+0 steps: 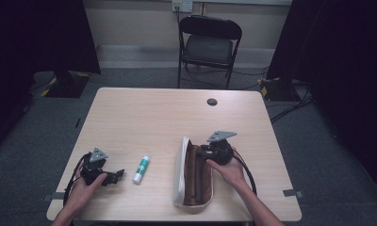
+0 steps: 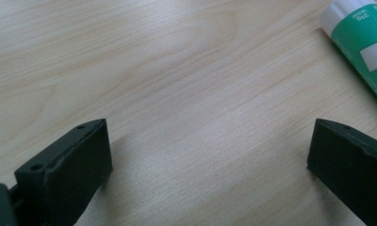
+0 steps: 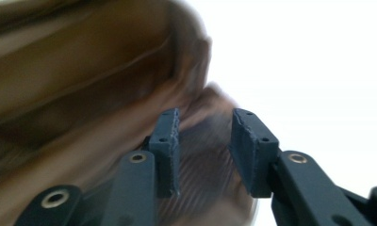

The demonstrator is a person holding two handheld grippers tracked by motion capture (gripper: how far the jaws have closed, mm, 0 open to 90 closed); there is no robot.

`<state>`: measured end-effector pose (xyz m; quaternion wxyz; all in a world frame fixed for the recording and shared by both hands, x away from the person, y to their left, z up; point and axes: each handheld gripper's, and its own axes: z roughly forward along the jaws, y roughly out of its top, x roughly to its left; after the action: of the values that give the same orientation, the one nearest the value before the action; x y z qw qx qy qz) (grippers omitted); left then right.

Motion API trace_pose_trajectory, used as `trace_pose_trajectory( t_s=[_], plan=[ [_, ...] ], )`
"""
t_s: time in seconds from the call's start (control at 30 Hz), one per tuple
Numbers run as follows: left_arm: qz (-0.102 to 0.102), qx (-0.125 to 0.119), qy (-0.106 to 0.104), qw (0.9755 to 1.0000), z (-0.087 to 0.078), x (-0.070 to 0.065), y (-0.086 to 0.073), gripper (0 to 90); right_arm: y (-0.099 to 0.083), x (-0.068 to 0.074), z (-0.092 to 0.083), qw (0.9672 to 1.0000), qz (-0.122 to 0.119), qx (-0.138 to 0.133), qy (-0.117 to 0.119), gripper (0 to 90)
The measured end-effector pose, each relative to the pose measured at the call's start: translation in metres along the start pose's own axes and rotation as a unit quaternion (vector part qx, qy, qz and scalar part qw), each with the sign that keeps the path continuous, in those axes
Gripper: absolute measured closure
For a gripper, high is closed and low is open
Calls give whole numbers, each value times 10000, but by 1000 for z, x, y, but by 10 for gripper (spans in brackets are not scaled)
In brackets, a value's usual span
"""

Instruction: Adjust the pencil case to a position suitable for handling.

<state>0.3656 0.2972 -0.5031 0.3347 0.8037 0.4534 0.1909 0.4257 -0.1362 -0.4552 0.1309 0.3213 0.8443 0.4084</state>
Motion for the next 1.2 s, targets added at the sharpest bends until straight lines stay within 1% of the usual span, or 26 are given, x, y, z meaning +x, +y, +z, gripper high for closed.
trace_pose_trajectory(
  t_s=[0.03, 0.1, 0.13, 0.2, 0.27, 0.3, 0.33, 0.37, 0.4, 0.43, 0.47, 0.5, 0.57, 0.6, 0.63, 0.67, 0.7, 0.73, 0.77, 0.83, 0.9, 0.93, 1.0, 1.03, 1.1, 1.2],
  plan=[
    [0, 0, 0, 10000, 0, 0, 0, 0, 0, 0, 0, 10000, 0, 0, 0, 613],
    [0, 0, 1, 10000, 0, 0, 0, 0, 12, -7, 14, 9999, 32, -90, 37, 593],
    [0, 0, 1, 10000, 0, 0, 0, 0, 15, -9, 18, 10000, 17, -91, 19, 593],
    [0, 1, -1, 10000, 0, 0, 0, 0, 21, -10, 26, 9999, -48, -44, 115, 590],
    [-2, -6, 1, 10000, 0, 0, 0, 0, 23, -9, 29, 9999, -73, -39, 111, 591],
    [-19, -19, -3, 10000, 0, 0, 0, 0, 25, -8, 31, 9998, -104, -62, 149, 592],
    [-18, -20, -3, 10000, 0, 0, 0, 0, 26, -5, 36, 9996, -127, -94, 245, 590],
    [-18, -20, -3, 10000, 0, 0, 0, 0, 26, -5, 36, 9996, -127, -94, 245, 590],
    [-18, -19, -2, 10000, 0, 0, 0, 0, 26, -2, 44, 9992, -189, 41, 357, 579],
    [-20, -21, -2, 10000, 0, 0, 0, 0, 25, -1, 49, 9991, -235, 109, 344, 569],
    [-20, -21, -2, 10000, 0, 0, 0, 0, 25, -1, 49, 9991, -235, 109, 344, 569],
    [-20, -22, -2, 10000, 0, 0, 0, 0, 26, -1, 54, 9991, -207, 118, 337, 584],
    [-19, -20, -2, 10000, 0, 0, 0, 0, 27, -1, 56, 9992, -192, 95, 336, 603],
    [-20, -20, -2, 10000, 0, 0, 0, 0, 27, -1, 57, 9993, -212, 140, 269, 617],
    [-21, -21, -3, 10000, 0, 0, 0, 0, 26, -1, 57, 9993, -277, 219, 99, 597],
    [-19, -21, -2, 10000, 0, 0, 0, 0, 25, -2, 56, 9994, -222, 277, 30, 598],
    [-19, -21, -2, 10000, 0, 0, 0, 0, 25, -2, 56, 9994, -222, 277, 30, 598],
    [-20, -21, -2, 10000, 0, 0, 0, 0, 24, -4, 55, 9993, -215, 298, -44, 599],
    [-11, -15, -2, 10000, 0, 0, 0, 0, 21, -10, 52, 9994, -125, 298, -145, 599],
    [-26, -22, -10, 10000, 0, 0, 0, 0, 18, -16, 47, 9991, -38, 329, -247, 594],
    [-28, -20, -12, 10000, 0, 0, 0, 0, 14, -22, 40, 9988, 13, 384, -306, 591],
    [-28, -20, -12, 10000, 0, 0, 0, 0, 14, -22, 40, 9988, 13, 384, -306, 591],
    [-28, -23, -5, 10000, 0, -1, 0, 0, 9, -26, 33, 9983, 45, 450, -355, 586],
    [-28, -23, -10, 10000, 0, -1, 0, 0, 3, -30, 25, 9979, 49, 501, -402, 565],
    [-25, -23, -4, 10000, 0, 0, 0, 0, -1, -31, 22, 9978, 95, 495, -438, 564],
    [-28, -23, -11, 10000, 0, -1, 0, 0, -15, -34, 9, 9977, 203, 499, -412, 567]
  ],
)
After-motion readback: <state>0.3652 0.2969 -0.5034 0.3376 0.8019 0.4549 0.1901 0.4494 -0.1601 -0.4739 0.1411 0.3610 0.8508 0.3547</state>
